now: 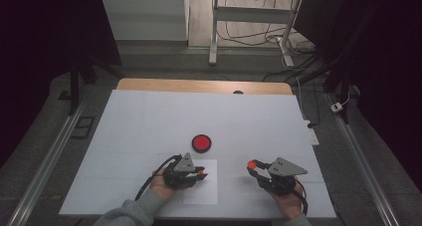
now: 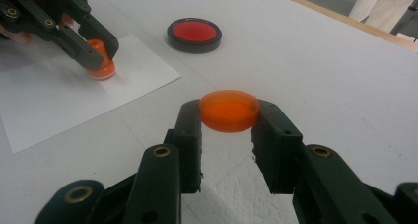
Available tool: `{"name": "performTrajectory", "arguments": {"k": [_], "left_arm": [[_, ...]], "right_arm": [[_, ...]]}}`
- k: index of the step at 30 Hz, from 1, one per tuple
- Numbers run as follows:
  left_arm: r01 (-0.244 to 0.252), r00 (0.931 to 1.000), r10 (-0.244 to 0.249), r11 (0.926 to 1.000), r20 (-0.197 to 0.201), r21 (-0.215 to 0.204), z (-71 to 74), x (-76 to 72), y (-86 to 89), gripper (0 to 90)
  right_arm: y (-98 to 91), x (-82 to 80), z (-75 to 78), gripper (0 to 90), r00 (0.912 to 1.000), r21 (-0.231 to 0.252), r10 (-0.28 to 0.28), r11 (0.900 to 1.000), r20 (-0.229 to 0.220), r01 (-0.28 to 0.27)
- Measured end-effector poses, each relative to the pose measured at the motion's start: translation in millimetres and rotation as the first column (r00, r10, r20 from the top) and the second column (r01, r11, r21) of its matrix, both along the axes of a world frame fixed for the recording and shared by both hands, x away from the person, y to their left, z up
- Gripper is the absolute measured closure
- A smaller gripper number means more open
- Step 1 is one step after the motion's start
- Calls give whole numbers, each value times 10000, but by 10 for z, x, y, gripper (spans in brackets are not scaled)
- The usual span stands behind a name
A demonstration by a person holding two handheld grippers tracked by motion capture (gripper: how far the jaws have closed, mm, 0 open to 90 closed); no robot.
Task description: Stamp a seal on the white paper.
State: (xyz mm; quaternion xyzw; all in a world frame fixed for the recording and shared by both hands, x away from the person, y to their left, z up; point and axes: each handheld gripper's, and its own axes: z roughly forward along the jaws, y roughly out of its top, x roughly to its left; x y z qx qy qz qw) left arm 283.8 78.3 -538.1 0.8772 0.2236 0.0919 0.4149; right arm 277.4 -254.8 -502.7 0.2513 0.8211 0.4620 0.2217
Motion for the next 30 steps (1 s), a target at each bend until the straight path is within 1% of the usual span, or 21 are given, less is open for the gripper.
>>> {"name": "performTrajectory", "arguments": {"k": [4, 8, 9, 10, 11, 12, 13, 15, 18, 20, 23, 25, 28, 29, 30], "left_arm": [[-46, 10000, 46, 10000, -20, -24, 1, -2, 1, 726], [-40, 9999, 38, 9998, -138, -169, 3, 16, 20, 724], [-167, 9998, 163, 9994, -114, -316, 13, 21, 31, 724], [-258, 9997, 256, 9974, -48, -673, 41, 32, 65, 724], [-363, 9993, 350, 9924, -129, -1174, 81, 48, 106, 724], [-469, 9988, 439, 9864, -221, -1578, 120, 58, 141, 724], [-522, 9986, 494, 9828, -206, -1769, 150, 62, 166, 724], [-514, 9986, 477, 9786, -231, -1991, 186, 62, 196, 724], [-533, 9984, 484, 9753, -283, -2145, 230, 64, 207, 723], [-534, 9984, 485, 9749, -279, -2163, 245, 67, 213, 723], [-568, 9981, 495, 9698, -368, -2374, 288, 73, 242, 723], [-542, 9981, 460, 9692, -399, -2402, 318, 82, 261, 723], [-559, 9980, 466, 9661, -429, -2520, 372, 94, 286, 722], [-621, 9977, 527, 9642, -434, -2579, 413, 97, 300, 722], [-621, 9977, 527, 9642, -434, -2579, 413, 97, 300, 722]], "right_arm": [[-1, 0, 3, 643, 10000, 60, 25, 10000, -3, -25], [-2, -1, 8, 644, 10000, 83, 31, 10000, 8, -31], [-3, 0, 7, 643, 10000, 79, 37, 10000, 2, -37], [-5, 1, 8, 643, 10000, 78, 41, 10000, 1, -41], [-7, 2, 7, 643, 10000, 86, 38, 10000, -2, -38], [-7, 2, 7, 643, 10000, 86, 38, 10000, -2, -38], [-10, 5, 6, 644, 10000, 88, 43, 10000, -18, -43], [-14, 15, 2, 643, 10000, 110, 65, 9999, -35, -64], [-9, 11, 2, 643, 10000, 50, 60, 10000, -24, -60], [-8, 10, 3, 644, 10000, 52, 71, 10000, -10, -71], [-10, 8, 8, 643, 10000, 74, 62, 10000, 11, -62], [-15, 12, 9, 643, 10000, 56, 44, 10000, 28, -44], [-16, 12, 8, 643, 10000, 49, 46, 10000, 26, -46], [-15, 13, 7, 643, 10000, 37, 43, 10000, 26, -43], [-15, 13, 7, 643, 10000, 37, 43, 10000, 26, -43]]}}
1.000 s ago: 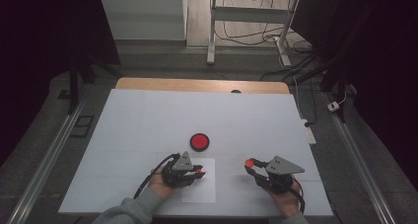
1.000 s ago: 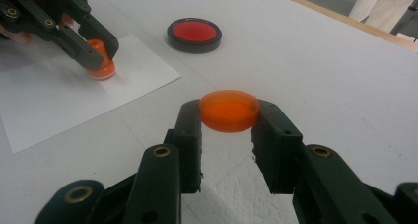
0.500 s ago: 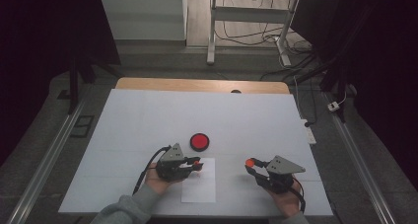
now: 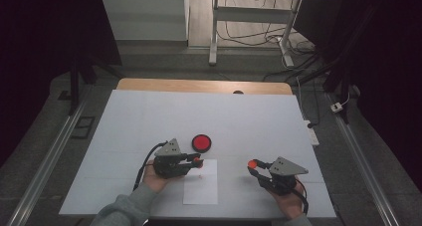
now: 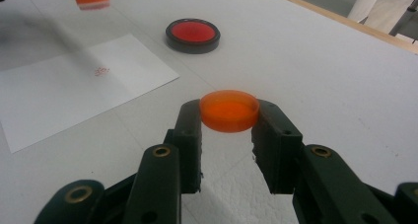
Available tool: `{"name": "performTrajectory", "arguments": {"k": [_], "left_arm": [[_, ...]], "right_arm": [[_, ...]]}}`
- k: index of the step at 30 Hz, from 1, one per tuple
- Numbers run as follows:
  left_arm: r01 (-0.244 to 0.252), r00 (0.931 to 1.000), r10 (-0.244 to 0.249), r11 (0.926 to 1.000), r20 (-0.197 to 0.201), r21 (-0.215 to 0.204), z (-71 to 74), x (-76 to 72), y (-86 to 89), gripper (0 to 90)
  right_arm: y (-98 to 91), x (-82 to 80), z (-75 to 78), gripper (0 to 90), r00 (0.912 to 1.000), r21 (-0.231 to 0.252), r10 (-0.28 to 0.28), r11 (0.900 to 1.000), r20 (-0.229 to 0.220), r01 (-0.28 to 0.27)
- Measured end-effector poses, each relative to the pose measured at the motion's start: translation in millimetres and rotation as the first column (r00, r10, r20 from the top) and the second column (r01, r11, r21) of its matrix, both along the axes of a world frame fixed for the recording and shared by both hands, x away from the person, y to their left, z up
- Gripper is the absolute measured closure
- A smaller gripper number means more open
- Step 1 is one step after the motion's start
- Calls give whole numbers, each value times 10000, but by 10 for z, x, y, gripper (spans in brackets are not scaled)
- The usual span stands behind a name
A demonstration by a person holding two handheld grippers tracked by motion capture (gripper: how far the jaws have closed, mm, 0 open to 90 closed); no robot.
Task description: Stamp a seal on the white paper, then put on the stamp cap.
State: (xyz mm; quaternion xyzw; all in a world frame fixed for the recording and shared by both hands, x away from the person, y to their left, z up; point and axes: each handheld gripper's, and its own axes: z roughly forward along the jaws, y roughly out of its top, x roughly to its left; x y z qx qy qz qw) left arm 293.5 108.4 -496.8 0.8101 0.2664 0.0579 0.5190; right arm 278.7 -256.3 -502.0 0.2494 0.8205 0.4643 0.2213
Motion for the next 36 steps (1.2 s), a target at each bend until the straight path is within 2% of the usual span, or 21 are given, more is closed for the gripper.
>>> {"name": "performTrajectory", "arguments": {"k": [4, 13, 36], "left_arm": [[-83, 9999, 85, 9997, 67, -226, 111, -26, 48, 721], [-127, 9998, 135, 9988, 171, -465, 262, -40, 86, 721], [-186, 9997, 186, 9998, 176, 24, 248, -52, 20, 721]], "right_arm": [[-2, 2, -1, 643, 10000, 36, -14, 10000, 8, 14], [4, -1, -1, 643, 10000, -72, -81, 9999, 32, 81], [39, 14, -13, 643, 10000, 67, 52, 10000, -18, -52]]}}
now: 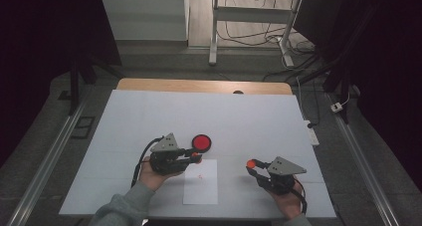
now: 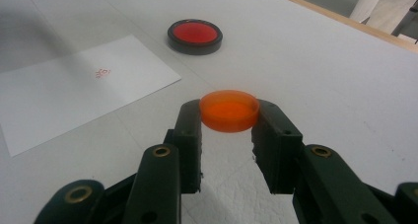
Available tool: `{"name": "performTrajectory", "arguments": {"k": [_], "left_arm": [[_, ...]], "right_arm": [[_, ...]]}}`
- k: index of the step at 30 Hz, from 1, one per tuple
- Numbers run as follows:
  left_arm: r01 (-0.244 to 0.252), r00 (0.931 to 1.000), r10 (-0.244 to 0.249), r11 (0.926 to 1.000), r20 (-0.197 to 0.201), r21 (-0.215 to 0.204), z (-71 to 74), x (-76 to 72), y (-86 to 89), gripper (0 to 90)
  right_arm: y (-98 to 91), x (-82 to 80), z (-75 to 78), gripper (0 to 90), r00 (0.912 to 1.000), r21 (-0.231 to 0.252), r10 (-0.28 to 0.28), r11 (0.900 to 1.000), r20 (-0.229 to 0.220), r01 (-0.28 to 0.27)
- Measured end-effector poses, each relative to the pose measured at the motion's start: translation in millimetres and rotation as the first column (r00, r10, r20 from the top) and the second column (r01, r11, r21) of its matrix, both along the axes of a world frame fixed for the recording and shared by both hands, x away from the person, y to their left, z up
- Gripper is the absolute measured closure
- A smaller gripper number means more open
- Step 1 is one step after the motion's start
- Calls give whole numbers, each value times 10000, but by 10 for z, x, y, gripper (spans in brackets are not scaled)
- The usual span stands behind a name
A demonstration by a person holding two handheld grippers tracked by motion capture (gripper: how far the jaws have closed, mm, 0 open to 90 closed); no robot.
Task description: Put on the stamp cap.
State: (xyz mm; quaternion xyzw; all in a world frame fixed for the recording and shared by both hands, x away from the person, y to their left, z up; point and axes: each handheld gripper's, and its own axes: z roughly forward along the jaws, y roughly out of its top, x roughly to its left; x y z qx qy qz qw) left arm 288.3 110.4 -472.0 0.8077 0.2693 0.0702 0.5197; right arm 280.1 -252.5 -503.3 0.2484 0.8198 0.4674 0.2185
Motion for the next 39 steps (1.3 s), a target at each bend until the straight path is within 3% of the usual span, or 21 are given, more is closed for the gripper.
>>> {"name": "performTrajectory", "arguments": {"k": [16, 39], "left_arm": [[90, 9999, -89, 10000, 48, -39, -12, -5, -21, 720], [129, 9999, -129, 9999, 61, 0, -32, 1, -47, 719]], "right_arm": [[186, 13, -36, 643, 9992, -160, 374, 9992, -118, -375], [547, 33, -98, 642, 9929, 92, 1108, 9938, -435, -1105]]}}
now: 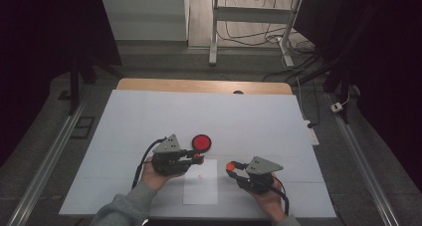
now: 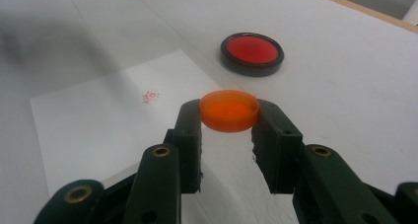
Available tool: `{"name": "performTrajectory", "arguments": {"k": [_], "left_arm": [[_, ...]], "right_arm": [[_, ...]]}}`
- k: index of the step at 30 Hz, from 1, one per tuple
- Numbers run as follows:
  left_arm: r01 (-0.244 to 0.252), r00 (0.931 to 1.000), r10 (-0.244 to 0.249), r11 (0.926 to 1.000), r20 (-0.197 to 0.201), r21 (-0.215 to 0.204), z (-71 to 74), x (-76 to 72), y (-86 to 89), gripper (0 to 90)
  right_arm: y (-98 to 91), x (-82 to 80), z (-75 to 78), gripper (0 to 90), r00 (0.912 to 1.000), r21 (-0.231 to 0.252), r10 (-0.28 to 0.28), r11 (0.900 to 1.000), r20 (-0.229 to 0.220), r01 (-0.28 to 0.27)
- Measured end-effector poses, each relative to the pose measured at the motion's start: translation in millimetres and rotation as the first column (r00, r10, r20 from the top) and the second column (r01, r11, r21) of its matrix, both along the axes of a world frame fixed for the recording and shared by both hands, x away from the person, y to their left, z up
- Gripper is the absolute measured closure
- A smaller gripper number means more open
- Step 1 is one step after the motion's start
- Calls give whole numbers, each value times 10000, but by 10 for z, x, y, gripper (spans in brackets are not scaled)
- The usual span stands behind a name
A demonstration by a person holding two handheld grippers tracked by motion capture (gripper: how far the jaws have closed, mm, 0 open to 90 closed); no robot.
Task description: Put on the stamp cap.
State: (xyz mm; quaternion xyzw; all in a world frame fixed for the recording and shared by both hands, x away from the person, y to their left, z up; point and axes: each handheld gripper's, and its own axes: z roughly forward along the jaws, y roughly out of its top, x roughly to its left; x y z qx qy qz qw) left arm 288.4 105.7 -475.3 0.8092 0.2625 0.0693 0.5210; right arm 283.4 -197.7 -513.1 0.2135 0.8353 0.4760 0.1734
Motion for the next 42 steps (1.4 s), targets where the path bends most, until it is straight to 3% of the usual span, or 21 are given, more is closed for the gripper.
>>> {"name": "performTrajectory", "arguments": {"k": [6, 22, 42], "left_arm": [[12, 10000, -12, 10000, -20, -21, -1, 3, 0, 719], [202, 9997, -202, 9998, -169, 40, -28, 12, -59, 721], [287, 9996, -287, 9995, -4, -122, -20, 2, -135, 721]], "right_arm": [[138, 14, -25, 642, 9996, -8, 264, 9997, -25, -264], [284, 18, -31, 642, 9992, 120, 396, 9991, -74, -395], [451, 7, -58, 642, 9968, -18, 800, 9968, -75, -800]]}}
